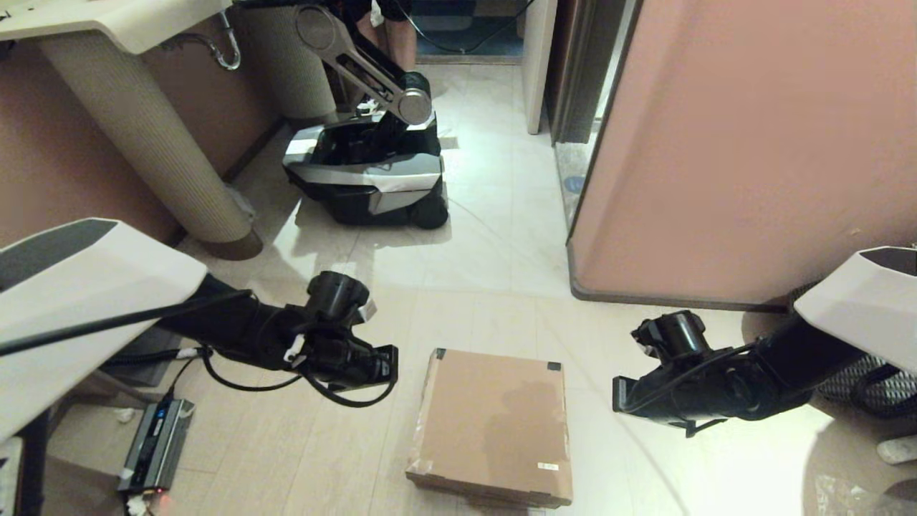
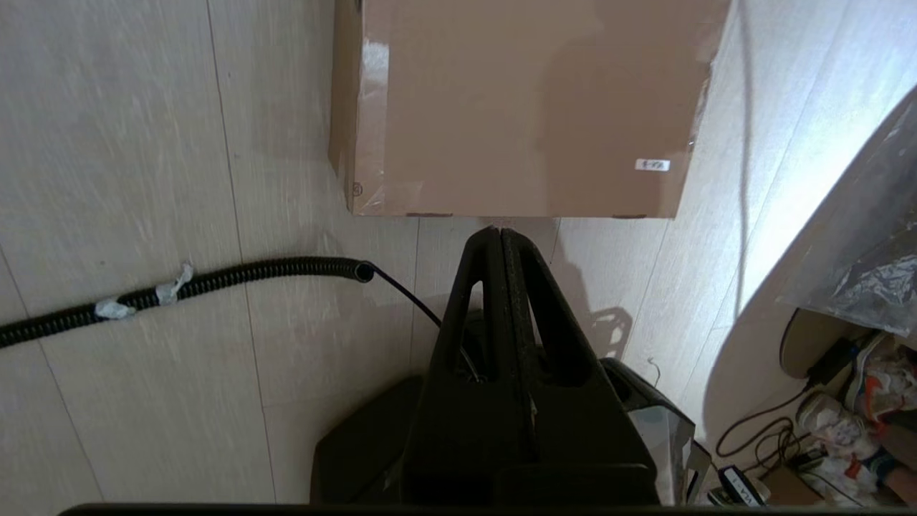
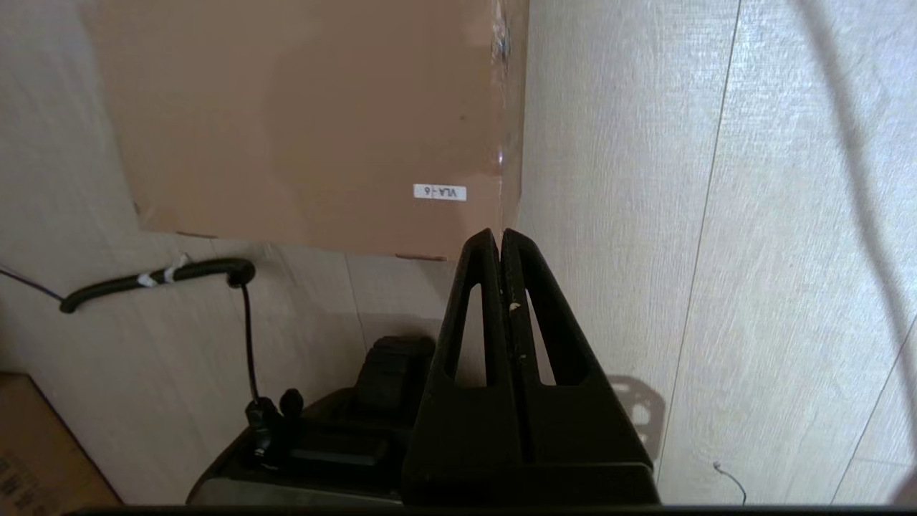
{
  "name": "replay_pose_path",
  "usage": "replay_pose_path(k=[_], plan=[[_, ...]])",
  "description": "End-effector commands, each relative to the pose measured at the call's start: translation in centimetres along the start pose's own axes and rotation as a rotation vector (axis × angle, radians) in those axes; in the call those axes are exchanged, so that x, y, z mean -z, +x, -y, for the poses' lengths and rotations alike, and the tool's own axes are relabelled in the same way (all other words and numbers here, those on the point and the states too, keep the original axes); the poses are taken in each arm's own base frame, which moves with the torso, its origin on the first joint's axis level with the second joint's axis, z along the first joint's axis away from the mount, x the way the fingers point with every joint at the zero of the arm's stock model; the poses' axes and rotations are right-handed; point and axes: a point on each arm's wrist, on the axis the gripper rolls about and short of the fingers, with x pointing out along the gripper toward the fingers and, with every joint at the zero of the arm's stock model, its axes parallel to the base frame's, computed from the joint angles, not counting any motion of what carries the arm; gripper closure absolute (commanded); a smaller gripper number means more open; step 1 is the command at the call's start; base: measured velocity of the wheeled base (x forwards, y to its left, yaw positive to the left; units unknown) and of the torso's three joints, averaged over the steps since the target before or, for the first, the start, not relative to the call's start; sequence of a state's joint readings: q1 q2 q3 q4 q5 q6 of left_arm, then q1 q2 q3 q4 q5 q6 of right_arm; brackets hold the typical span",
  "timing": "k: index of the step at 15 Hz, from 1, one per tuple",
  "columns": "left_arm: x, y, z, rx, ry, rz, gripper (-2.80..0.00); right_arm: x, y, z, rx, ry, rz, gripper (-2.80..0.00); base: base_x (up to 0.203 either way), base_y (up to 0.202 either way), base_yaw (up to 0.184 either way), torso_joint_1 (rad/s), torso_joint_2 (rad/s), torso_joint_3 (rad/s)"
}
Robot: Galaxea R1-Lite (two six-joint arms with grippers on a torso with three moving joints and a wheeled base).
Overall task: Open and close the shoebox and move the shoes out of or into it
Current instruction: Open the shoe box
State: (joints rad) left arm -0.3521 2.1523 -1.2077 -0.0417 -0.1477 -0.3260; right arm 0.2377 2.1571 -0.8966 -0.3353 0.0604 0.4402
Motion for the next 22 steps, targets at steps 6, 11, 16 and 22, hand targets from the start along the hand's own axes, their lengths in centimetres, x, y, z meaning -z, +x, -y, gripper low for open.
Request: replay_pose_path(k=[6, 11, 16, 22], plan=[[-0.2, 0.8, 0.0, 0.003, -0.003, 0.003, 0.00, 0.1, 1.3, 0.1, 0.005, -0.002, -0.016, 0.00, 0.000, 0.000, 0.000, 0.003, 0.00, -0.200], [-0.1, 1.5, -0.2, 0.000, -0.004, -0.005, 0.00, -0.1, 2.7, 0.1, -0.004, -0.005, 0.006, 0.00, 0.000, 0.000, 0.000, 0.001, 0.00, -0.198], [-1.0, 2.5, 0.0, 0.006, 0.000, 0.013, 0.00, -0.3, 3.7, 0.1, -0.027, -0.021, 0.053, 0.00, 0.000, 0.000, 0.000, 0.001, 0.00, -0.199], [-1.3, 3.0, 0.0, 0.007, 0.001, 0.015, 0.00, -0.3, 3.7, 0.1, -0.027, -0.022, 0.053, 0.00, 0.000, 0.000, 0.000, 0.004, 0.00, -0.198]])
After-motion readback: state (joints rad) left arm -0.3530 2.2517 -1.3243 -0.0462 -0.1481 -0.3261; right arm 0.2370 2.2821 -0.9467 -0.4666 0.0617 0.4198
